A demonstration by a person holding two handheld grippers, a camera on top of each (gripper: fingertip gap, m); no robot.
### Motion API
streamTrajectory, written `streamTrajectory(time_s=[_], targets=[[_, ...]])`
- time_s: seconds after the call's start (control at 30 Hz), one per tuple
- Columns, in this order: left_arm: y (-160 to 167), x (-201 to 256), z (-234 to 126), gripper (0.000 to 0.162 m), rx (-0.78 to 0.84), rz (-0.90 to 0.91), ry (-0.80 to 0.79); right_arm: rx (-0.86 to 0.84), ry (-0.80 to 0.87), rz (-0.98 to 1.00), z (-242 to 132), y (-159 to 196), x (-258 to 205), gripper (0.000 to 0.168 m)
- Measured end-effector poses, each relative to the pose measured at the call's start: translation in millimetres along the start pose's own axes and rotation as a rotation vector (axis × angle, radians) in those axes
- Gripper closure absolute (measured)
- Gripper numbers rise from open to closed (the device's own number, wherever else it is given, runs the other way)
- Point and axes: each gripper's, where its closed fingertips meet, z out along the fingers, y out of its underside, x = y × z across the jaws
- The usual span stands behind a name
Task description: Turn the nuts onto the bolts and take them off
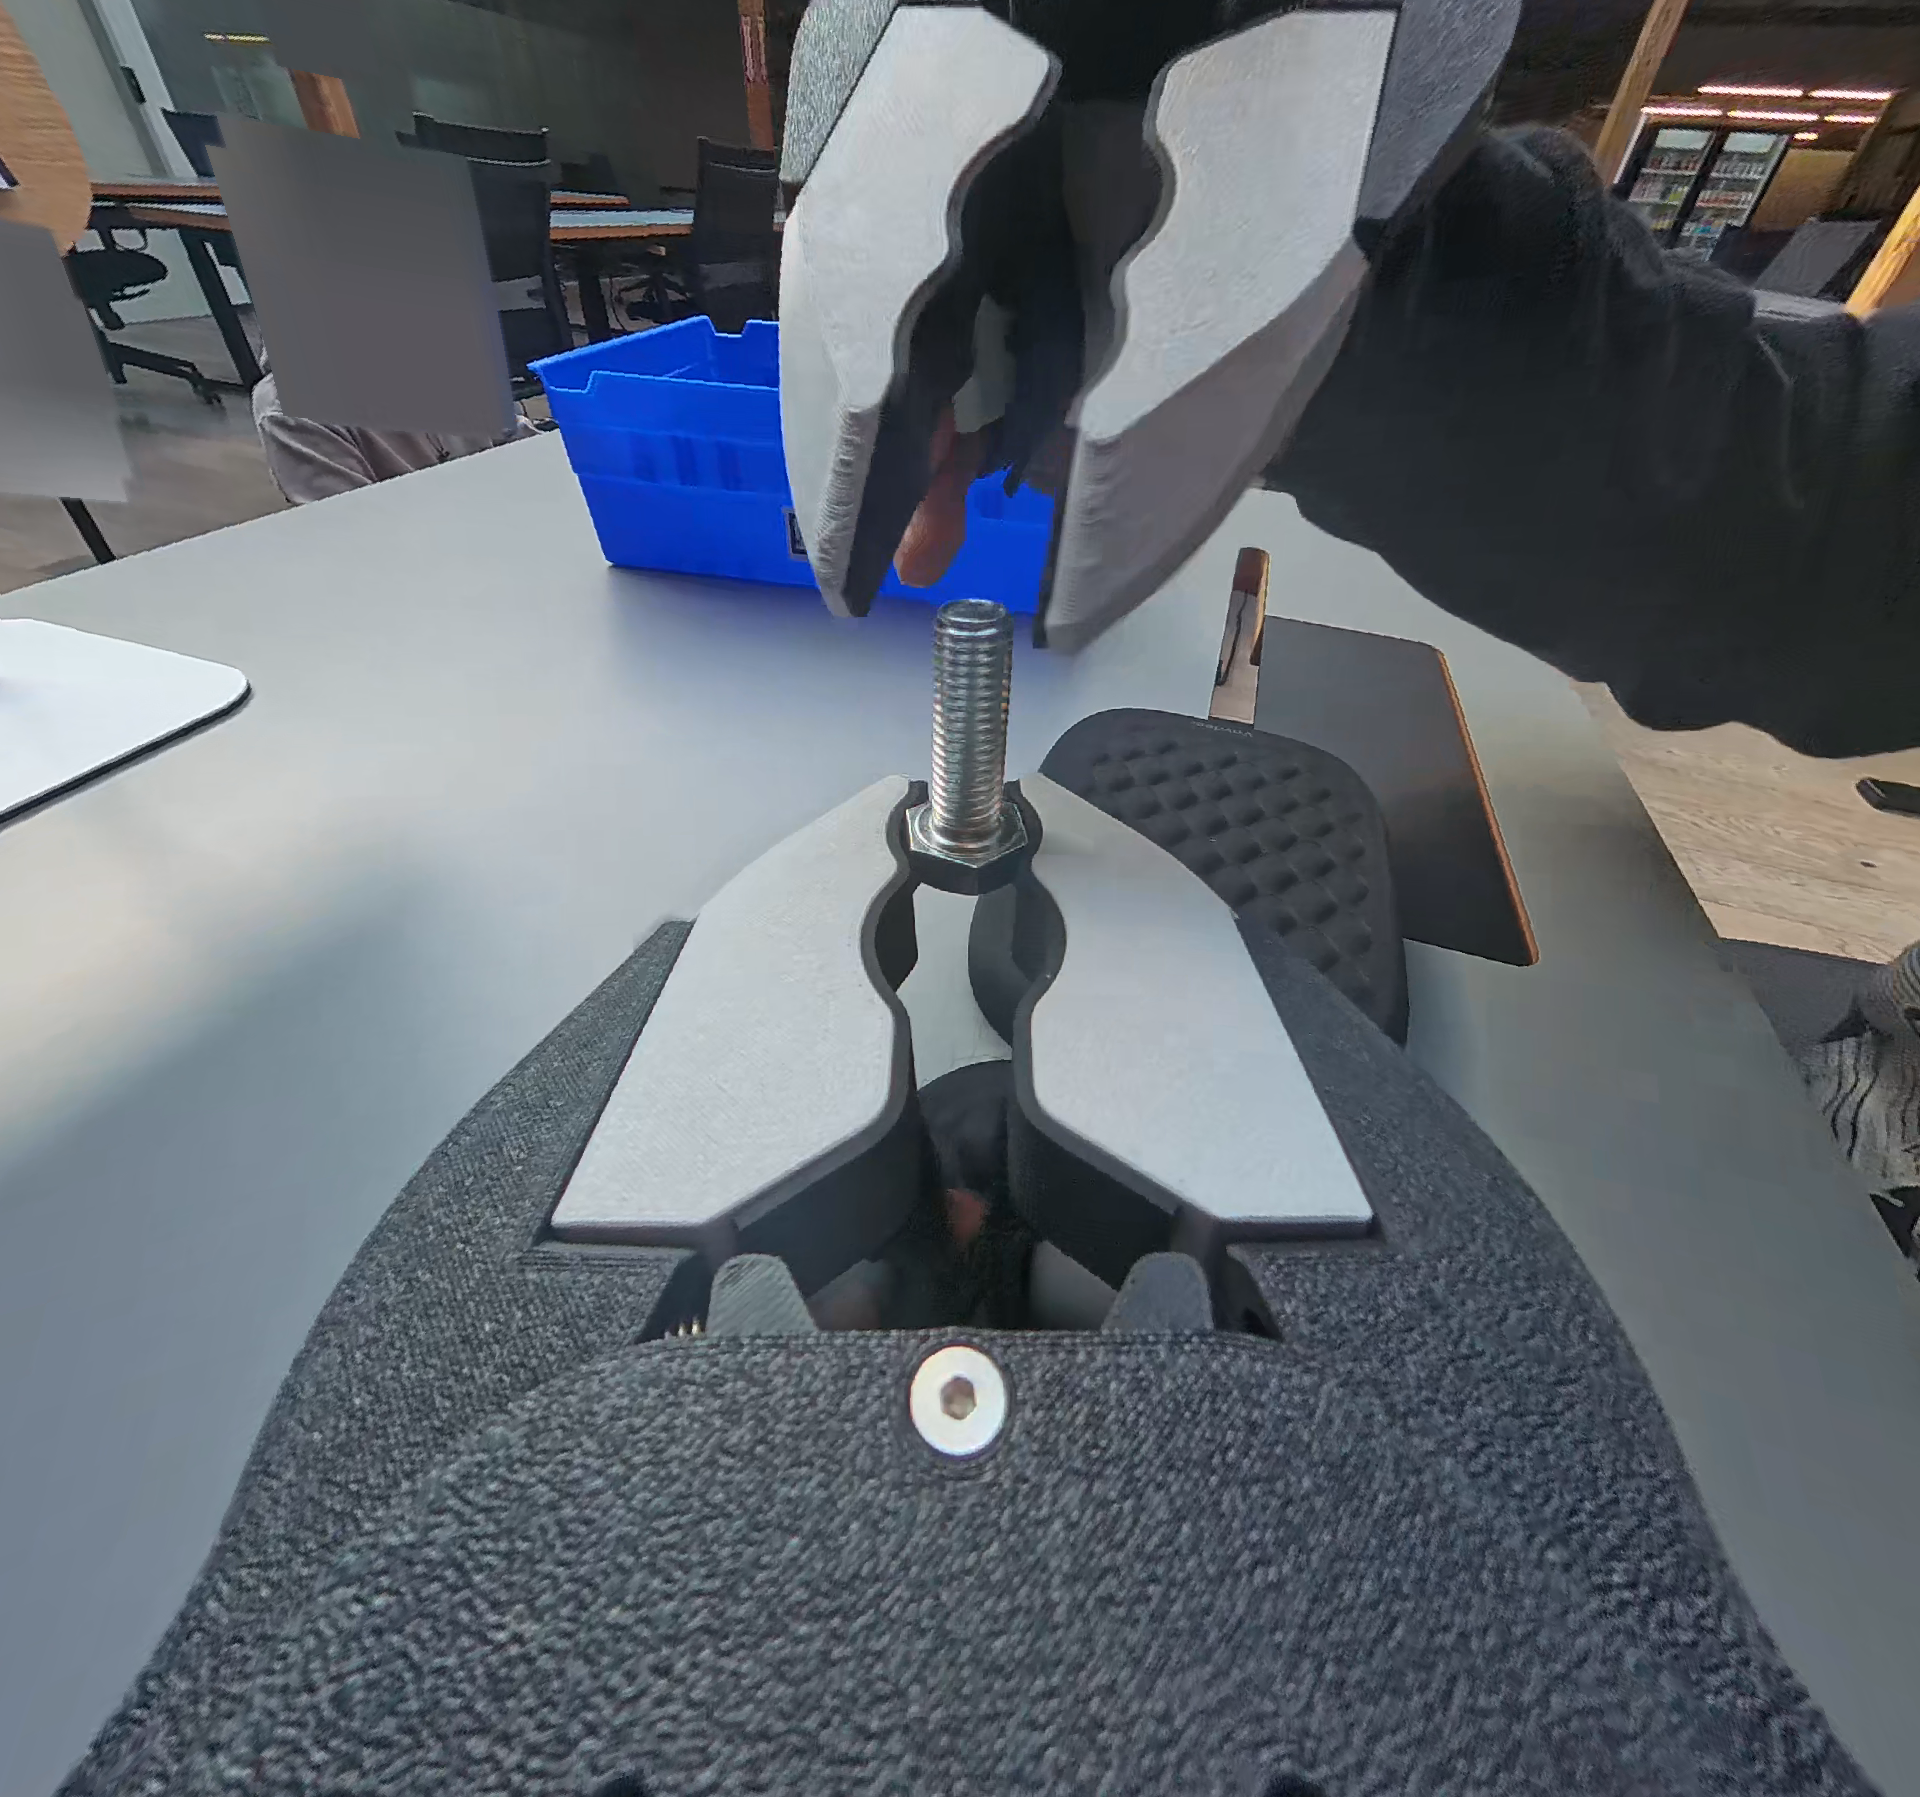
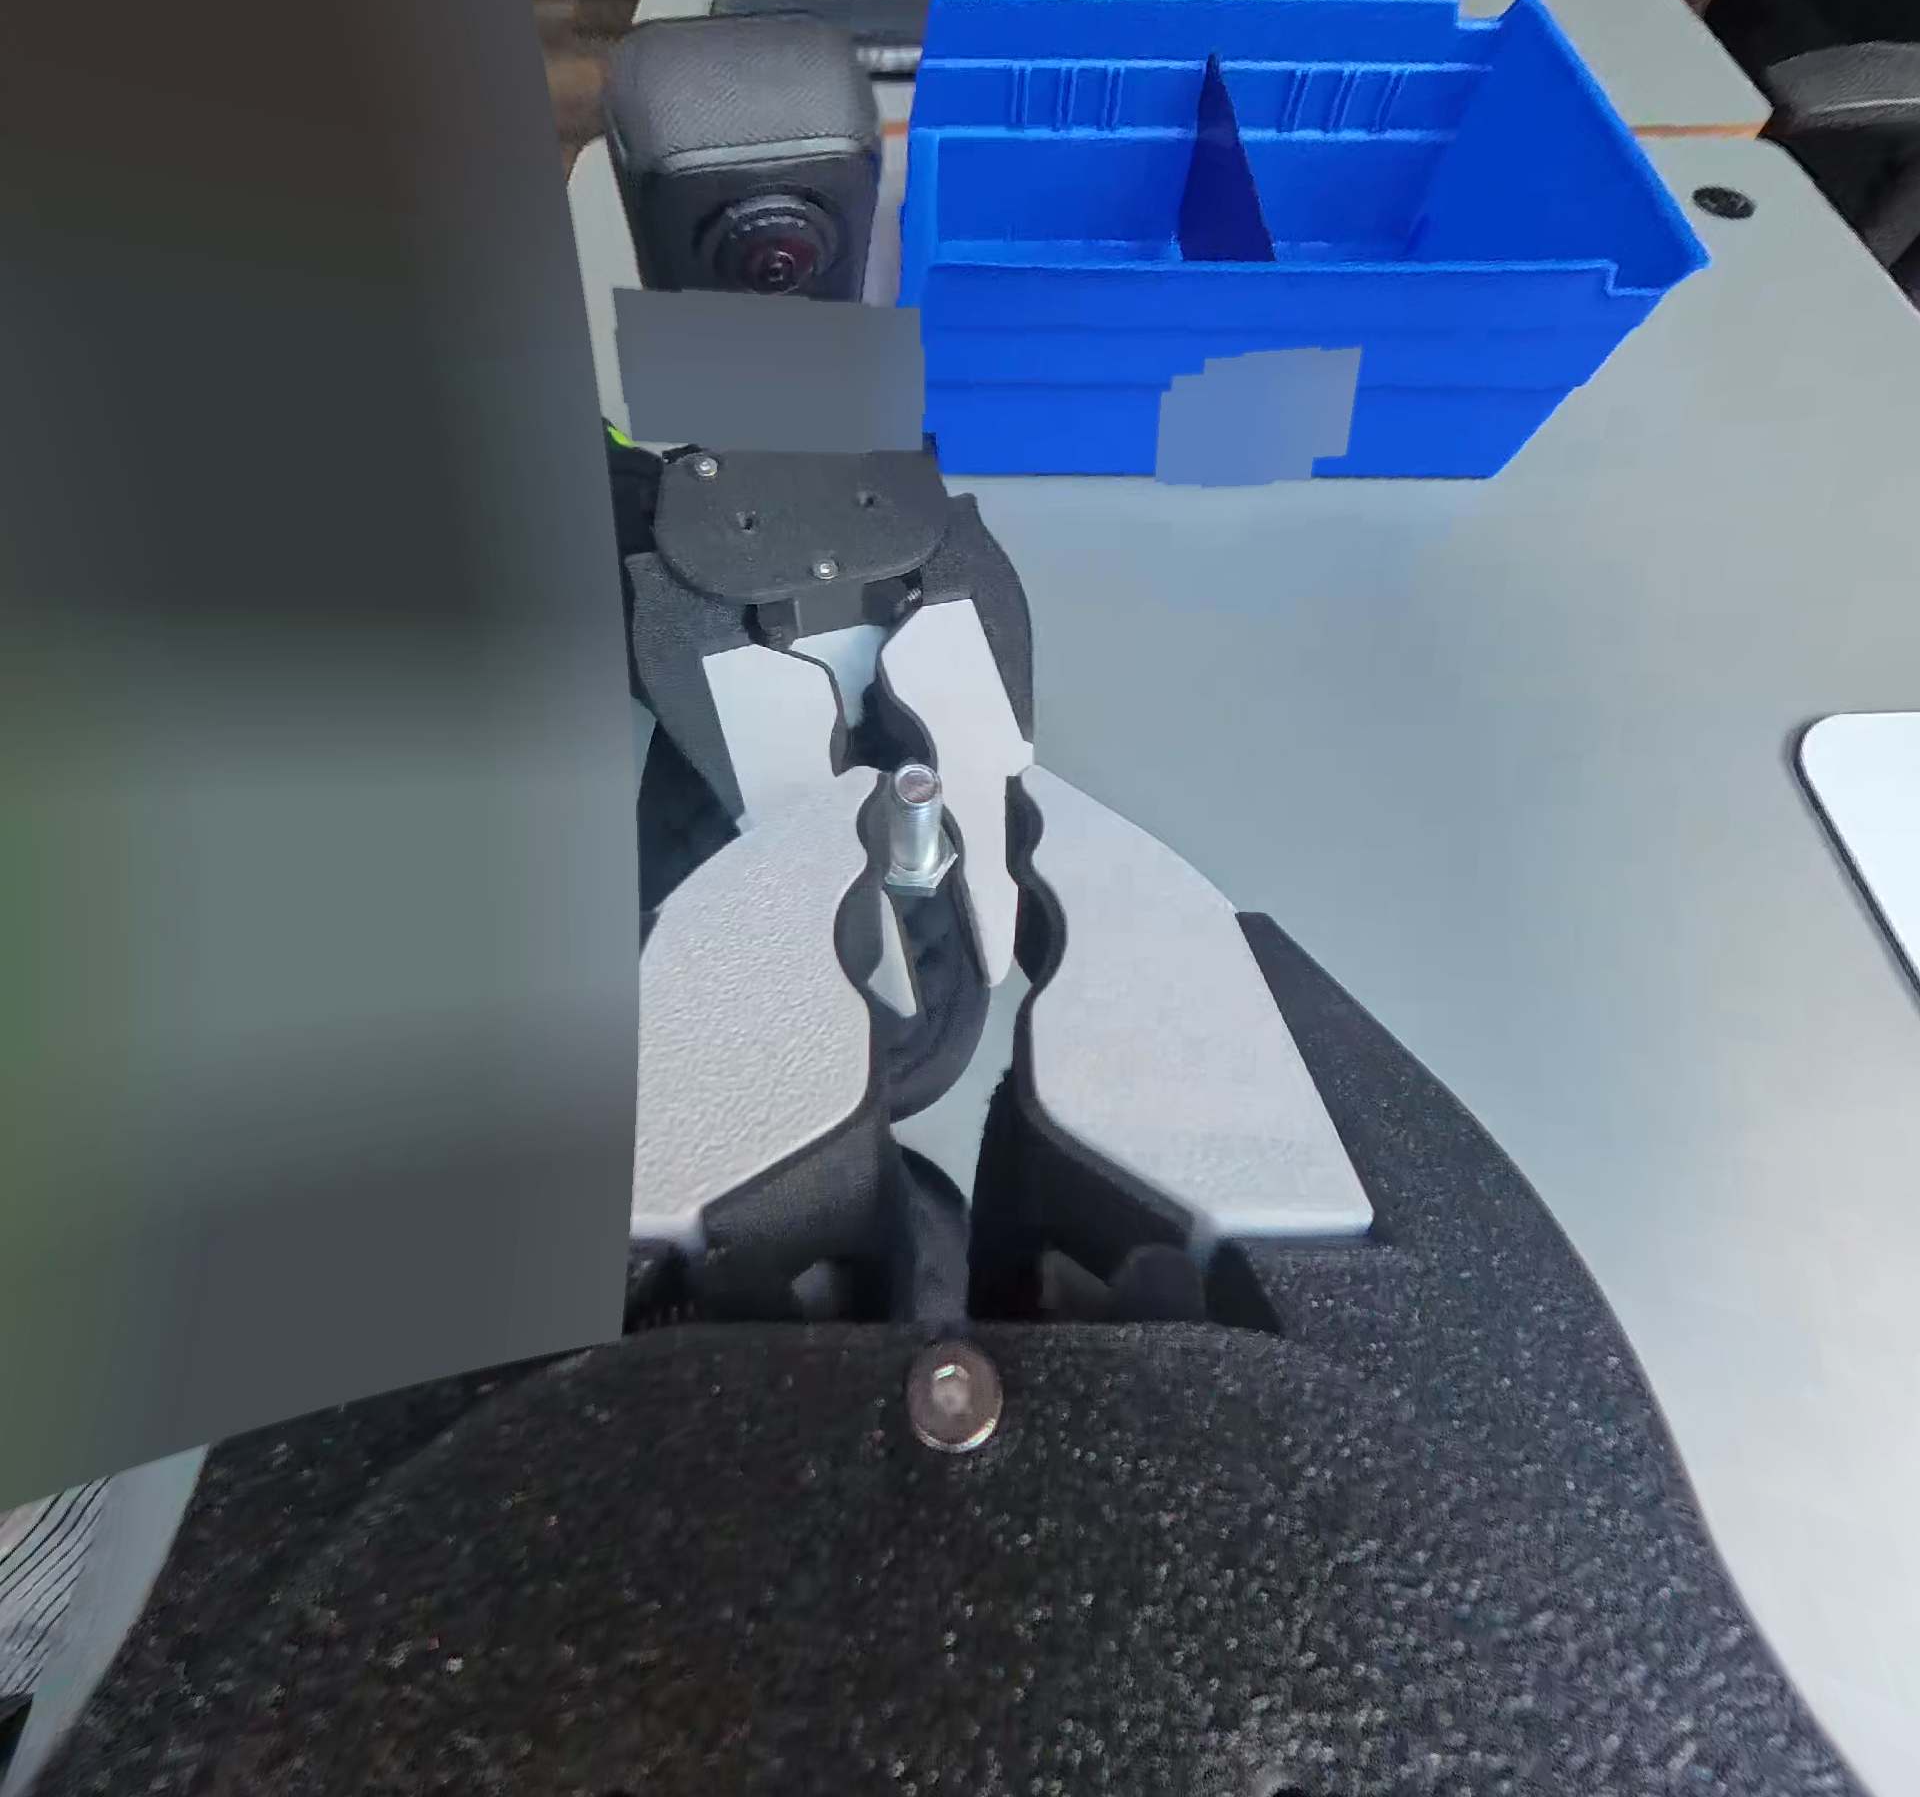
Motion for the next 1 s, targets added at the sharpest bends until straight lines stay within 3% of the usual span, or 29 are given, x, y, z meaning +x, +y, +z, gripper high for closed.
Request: streamTrajectory(time_s=[0.2, 0.37, 0.5, 0.67, 1.0], targets=[[-5, -1, -5, 0.148, 0.041, -0.041, 0.033, 0.123, 0.027, 0.173, -28, 37, 45, 0.147], [-6, 0, -6, 0.148, 0.050, -0.055, 0.054, -0.173, 0.123, 0.155, -38, 106, 69, 0.145], [-6, 1, -6, 0.148, 0.050, -0.054, 0.060, -0.364, 0.018, 0.036, -25, 141, 44, 0.148], [-6, 1, -6, 0.148, 0.049, -0.059, 0.067, -0.453, -0.024, -0.111, -15, 153, 25, 0.153], [-5, 3, -5, 0.148, 0.038, -0.050, 0.075, -0.497, -0.078, -0.259, -11, 140, 25, 0.164]])
